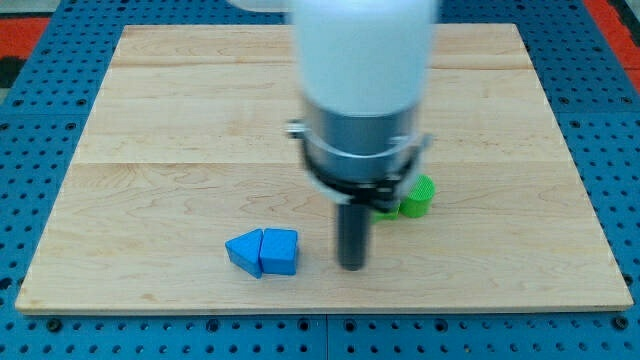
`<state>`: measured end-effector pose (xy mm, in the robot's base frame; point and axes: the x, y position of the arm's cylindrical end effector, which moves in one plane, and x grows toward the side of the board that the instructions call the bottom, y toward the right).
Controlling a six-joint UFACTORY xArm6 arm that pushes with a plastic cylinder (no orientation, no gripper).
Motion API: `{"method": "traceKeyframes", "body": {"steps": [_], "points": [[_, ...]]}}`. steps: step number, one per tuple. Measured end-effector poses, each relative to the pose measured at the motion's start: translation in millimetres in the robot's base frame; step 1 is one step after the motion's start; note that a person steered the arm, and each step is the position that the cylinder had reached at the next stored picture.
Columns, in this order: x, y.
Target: Push green circle along with green star towards blue triangle and blue cube
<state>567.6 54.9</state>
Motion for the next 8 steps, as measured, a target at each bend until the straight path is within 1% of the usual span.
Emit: {"method": "traceKeyframes", "body": {"steps": [2,4,6,8], "points": [[-74,144],[-82,92],[-82,64],[-82,20]]}}
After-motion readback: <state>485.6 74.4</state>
